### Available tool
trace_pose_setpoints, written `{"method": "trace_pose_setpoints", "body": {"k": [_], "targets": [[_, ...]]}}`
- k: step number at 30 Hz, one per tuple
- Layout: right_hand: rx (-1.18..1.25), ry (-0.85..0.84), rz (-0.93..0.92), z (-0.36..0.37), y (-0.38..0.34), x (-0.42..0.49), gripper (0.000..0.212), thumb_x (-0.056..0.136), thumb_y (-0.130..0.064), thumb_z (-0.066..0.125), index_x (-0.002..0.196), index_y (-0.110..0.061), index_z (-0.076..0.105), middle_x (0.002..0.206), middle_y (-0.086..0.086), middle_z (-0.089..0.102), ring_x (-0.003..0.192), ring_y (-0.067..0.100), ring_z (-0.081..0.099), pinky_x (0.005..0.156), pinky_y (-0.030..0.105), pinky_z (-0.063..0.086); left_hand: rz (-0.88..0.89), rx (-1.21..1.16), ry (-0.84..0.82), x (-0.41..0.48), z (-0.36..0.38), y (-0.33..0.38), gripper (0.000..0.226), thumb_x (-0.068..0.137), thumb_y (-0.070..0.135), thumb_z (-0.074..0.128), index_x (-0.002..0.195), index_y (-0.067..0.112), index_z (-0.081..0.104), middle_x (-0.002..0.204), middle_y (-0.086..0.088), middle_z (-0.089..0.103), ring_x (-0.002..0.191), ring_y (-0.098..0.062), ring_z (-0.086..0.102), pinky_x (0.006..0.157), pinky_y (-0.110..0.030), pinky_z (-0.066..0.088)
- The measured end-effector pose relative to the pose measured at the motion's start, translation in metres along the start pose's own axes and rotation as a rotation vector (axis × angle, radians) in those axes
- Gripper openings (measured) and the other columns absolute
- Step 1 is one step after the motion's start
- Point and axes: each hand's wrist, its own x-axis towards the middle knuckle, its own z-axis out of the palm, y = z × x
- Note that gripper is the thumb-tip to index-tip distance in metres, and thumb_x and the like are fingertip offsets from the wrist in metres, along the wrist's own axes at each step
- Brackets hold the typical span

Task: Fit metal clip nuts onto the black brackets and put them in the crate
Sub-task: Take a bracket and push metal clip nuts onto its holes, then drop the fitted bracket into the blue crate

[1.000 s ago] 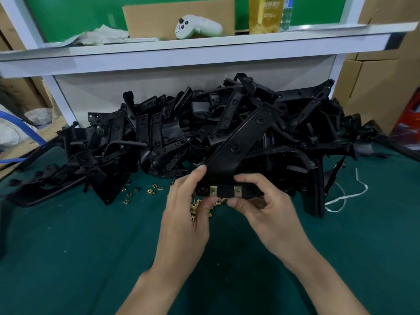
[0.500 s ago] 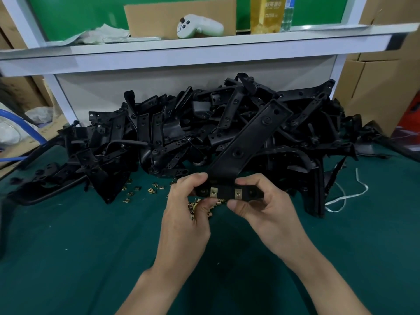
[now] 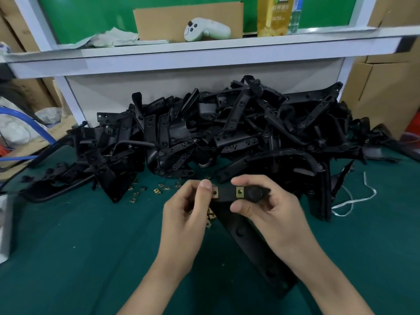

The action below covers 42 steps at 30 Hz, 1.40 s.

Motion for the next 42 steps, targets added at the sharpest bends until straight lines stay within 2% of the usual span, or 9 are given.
{"method": "trace_pose_setpoints", "body": {"k": [3, 5, 11, 16, 23, 28, 31, 35, 42], "targets": [[0.029, 0.027, 0.092, -0.004, 0.009, 0.002, 0.028, 0.073, -0.031, 0.082, 0.098, -0.035, 0.073, 0.092, -0.011, 0.076, 0.088, 0.003, 0.072, 0.076, 0.012, 0.052, 0.084, 0.272, -0.069, 0.002, -0.003, -0.009, 0.022, 0.099, 0.063, 0.044, 0.104, 0.050, 0.061, 0.097, 0.018, 0.063, 0.091, -0.002, 0.062, 0.073, -0.009, 0.043], [0.080, 0.051, 0.125, -0.006, 0.012, 0.003, 0.031, 0.072, -0.028, 0.082, 0.101, -0.030, 0.073, 0.095, -0.007, 0.078, 0.092, 0.007, 0.073, 0.078, 0.014, 0.053, 0.101, 0.290, -0.120, 0.002, -0.004, -0.012, 0.024, 0.095, 0.067, 0.048, 0.113, 0.052, 0.056, 0.114, 0.019, 0.058, 0.112, -0.008, 0.059, 0.086, -0.009, 0.042], [0.098, 0.058, 0.196, -0.007, 0.015, 0.003, 0.033, 0.070, -0.030, 0.081, 0.102, -0.027, 0.075, 0.096, -0.006, 0.078, 0.091, 0.005, 0.073, 0.077, 0.012, 0.052, 0.024, 0.175, -0.151, -0.003, 0.001, -0.015, 0.025, 0.087, 0.067, 0.058, 0.109, 0.056, 0.052, 0.099, 0.025, 0.069, 0.088, 0.002, 0.066, 0.071, -0.006, 0.045], [0.091, 0.076, 0.180, -0.005, 0.017, 0.002, 0.024, 0.078, -0.014, 0.080, 0.100, -0.021, 0.074, 0.092, -0.006, 0.078, 0.087, 0.004, 0.072, 0.075, 0.011, 0.051, 0.142, 0.243, -0.120, -0.006, 0.003, -0.017, 0.022, 0.094, 0.064, 0.049, 0.113, 0.053, 0.049, 0.098, 0.022, 0.066, 0.087, -0.004, 0.064, 0.069, -0.008, 0.043], [0.109, 0.079, 0.166, -0.003, 0.016, 0.003, 0.026, 0.072, -0.024, 0.080, 0.098, -0.024, 0.075, 0.091, -0.006, 0.078, 0.086, 0.004, 0.072, 0.075, 0.012, 0.052, 0.142, 0.257, -0.103, -0.007, 0.004, -0.022, 0.018, 0.096, 0.052, 0.054, 0.112, 0.058, 0.049, 0.100, 0.024, 0.064, 0.092, -0.001, 0.063, 0.074, -0.005, 0.042], [0.116, 0.047, 0.214, -0.007, 0.022, 0.005, 0.023, 0.085, -0.013, 0.078, 0.099, -0.031, 0.076, 0.097, -0.003, 0.078, 0.093, 0.008, 0.073, 0.078, 0.014, 0.052, 0.032, 0.194, -0.128, -0.006, 0.006, -0.026, 0.033, 0.084, 0.080, 0.048, 0.111, 0.060, 0.049, 0.100, 0.025, 0.067, 0.090, -0.001, 0.065, 0.071, -0.016, 0.049], [0.122, 0.034, 0.247, -0.013, 0.017, 0.003, 0.022, 0.086, -0.016, 0.078, 0.101, -0.032, 0.077, 0.099, -0.004, 0.077, 0.095, 0.008, 0.072, 0.080, 0.015, 0.052, -0.019, 0.185, -0.135, -0.007, 0.008, -0.022, 0.034, 0.079, 0.076, 0.052, 0.109, 0.061, 0.050, 0.101, 0.029, 0.066, 0.091, 0.002, 0.065, 0.070, -0.019, 0.047], [0.156, 0.052, 0.292, -0.031, -0.001, -0.005, 0.020, 0.081, -0.031, 0.080, 0.101, -0.033, 0.078, 0.102, -0.003, 0.077, 0.099, 0.012, 0.070, 0.090, 0.025, 0.056, -0.036, 0.164, -0.215, -0.007, 0.018, 0.000, 0.032, 0.078, 0.070, 0.055, 0.108, 0.060, 0.050, 0.100, 0.032, 0.066, 0.089, 0.004, 0.063, 0.070, -0.009, 0.046], [0.110, 0.326, 0.352, -0.091, -0.048, -0.054, 0.026, 0.087, -0.058, 0.068, 0.092, -0.035, 0.078, 0.095, -0.006, 0.075, 0.085, 0.010, 0.067, 0.092, 0.029, 0.055, 0.028, 0.104, -0.369, -0.029, 0.089, 0.056, 0.023, 0.095, 0.038, 0.067, 0.103, 0.052, 0.051, 0.098, 0.032, 0.063, 0.085, 0.002, 0.061, 0.069, -0.012, 0.046]]}}
